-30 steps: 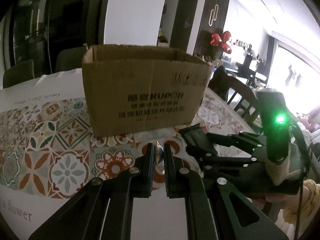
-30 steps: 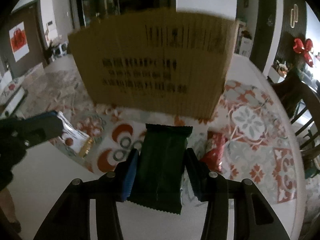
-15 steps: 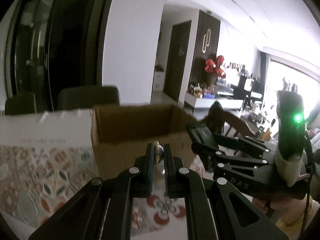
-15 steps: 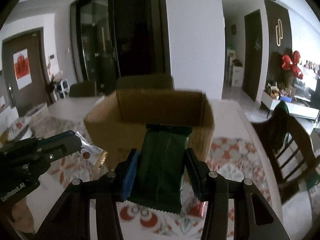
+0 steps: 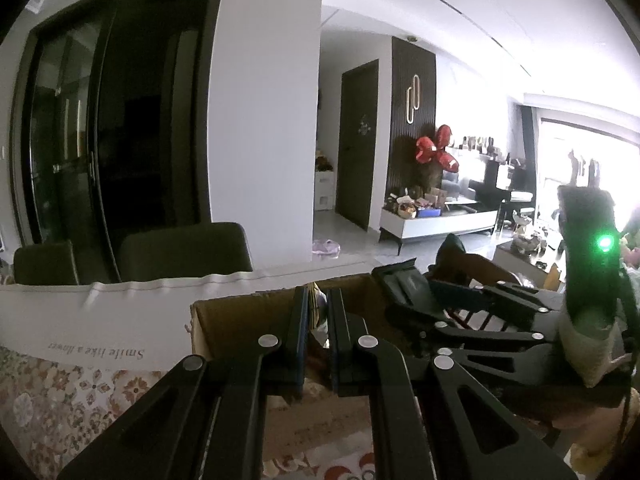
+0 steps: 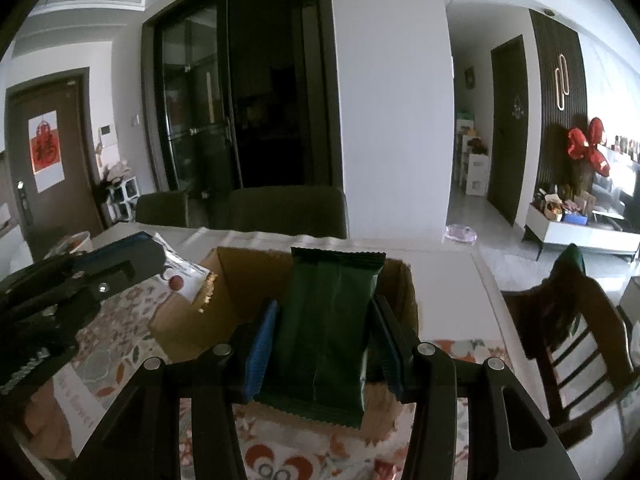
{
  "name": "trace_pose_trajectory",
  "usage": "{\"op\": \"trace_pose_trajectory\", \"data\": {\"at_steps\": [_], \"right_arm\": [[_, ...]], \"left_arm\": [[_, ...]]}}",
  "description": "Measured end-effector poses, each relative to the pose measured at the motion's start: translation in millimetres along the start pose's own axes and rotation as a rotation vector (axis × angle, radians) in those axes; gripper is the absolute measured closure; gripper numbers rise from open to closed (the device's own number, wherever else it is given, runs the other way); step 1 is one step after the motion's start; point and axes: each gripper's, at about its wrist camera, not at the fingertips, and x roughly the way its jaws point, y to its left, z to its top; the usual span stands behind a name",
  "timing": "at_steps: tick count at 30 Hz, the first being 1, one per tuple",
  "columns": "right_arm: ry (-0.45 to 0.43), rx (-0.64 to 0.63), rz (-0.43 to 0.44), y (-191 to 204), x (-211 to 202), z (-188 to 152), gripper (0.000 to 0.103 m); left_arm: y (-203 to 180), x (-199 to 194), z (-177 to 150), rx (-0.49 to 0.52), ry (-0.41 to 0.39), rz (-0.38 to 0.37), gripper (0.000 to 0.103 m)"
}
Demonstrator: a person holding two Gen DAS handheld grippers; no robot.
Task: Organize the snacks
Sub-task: 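Open both tools to drop the packets into the box, then move the right tool back over the red packet on the table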
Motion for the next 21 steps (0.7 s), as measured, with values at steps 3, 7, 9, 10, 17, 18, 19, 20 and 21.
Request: {"op": "trace_pose_trajectory", "data": {"at_steps": [3,7,9,10,17,18,19,20,21], "right_arm": [[-0.002,-0.011,-0.002,-1.0,7.7,6.5,0.055],[0.013,-0.002,0.005,-5.2,20.7,11.7,0.054],[0.030,0.008,-0.003,-7.0,25.9,12.3,0.044],[0.030,0.013,-0.011,-7.4,26.8,11.7,0.038],[-0.010,0.024,-0.118,-10.4,10.0,-9.4,0.038],[-0.009,0.027,-0.123,-9.9,7.6,-13.3,0.038],[-0.006,0.030,-0.129,-9.9,5.0,-16.9,0.038],[-0.004,0.031,-0.131,-9.6,2.0,-20.6,0.038],[-0.001,0.033,-0.134,-9.8,-1.4,-24.6,0.038]], "left_arm": [[4.5,15.6,0.7,-0.002,0.021,0.019,0.091],[11.7,35.1,3.4,-0.006,0.050,0.056,0.071],[13.4,36.7,1.2,-0.012,0.050,0.077,0.052],[14.0,35.8,-0.2,-0.012,0.049,0.085,0.052],[4.4,14.4,-21.3,0.022,0.042,0.176,0.038],[1.9,11.5,-24.9,0.028,0.045,0.186,0.036],[1.0,9.1,-27.6,0.027,0.050,0.193,0.036],[0.3,6.6,-30.5,0.022,0.056,0.200,0.035],[-0.6,4.3,-33.7,0.013,0.062,0.203,0.033]]}}
